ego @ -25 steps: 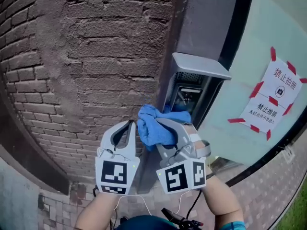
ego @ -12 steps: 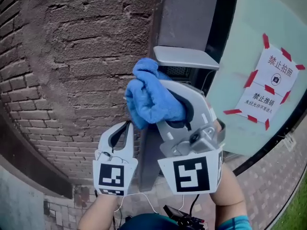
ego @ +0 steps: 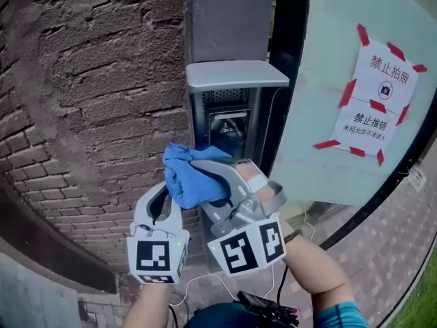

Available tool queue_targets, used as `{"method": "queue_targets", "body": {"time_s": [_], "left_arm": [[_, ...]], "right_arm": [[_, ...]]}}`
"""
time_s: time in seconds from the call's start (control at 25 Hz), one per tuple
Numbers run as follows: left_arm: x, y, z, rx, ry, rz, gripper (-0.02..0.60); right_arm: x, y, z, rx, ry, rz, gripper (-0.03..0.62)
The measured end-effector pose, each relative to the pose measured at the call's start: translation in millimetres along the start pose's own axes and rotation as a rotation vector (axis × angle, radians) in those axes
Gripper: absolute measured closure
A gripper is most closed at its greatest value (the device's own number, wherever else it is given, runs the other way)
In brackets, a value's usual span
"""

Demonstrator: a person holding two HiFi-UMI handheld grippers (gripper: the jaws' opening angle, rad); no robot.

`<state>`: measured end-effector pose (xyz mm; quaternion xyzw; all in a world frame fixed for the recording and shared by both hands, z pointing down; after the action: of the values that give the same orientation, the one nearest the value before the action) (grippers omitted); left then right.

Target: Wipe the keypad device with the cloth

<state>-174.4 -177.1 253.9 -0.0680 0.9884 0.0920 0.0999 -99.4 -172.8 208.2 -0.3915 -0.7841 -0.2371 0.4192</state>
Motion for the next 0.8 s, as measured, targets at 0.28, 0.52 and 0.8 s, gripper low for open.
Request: {"method": "queue_targets", "body": {"time_s": [0.28,0.52,0.8], "left_arm": [[-3,2,-11,0.028,0.008,0.006,0.575],[0,2,0,-0.002,0.000,0.010,0.575],[-14,-3,22,-0.035,-0.022,-0.032,0.575]], "right_arm": [[9,16,-8,0.029,-0.060,0.083,0.545],[-88,41,32,-0.136,-0.132,-0.244,0.546],[-90,13,13,-0.013,-0.151,-0.240,0.548]]}}
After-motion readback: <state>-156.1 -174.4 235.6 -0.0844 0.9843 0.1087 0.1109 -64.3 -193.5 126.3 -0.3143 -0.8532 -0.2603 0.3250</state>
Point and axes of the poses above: the fingertips, and each gripper's own axes: y backward along the fingers, x to its left, z out of its top, the point moved 4 cm from there along y, backward along the fingers, and after that the axes turned 2 degrees about -y, right-handed, at the moved point
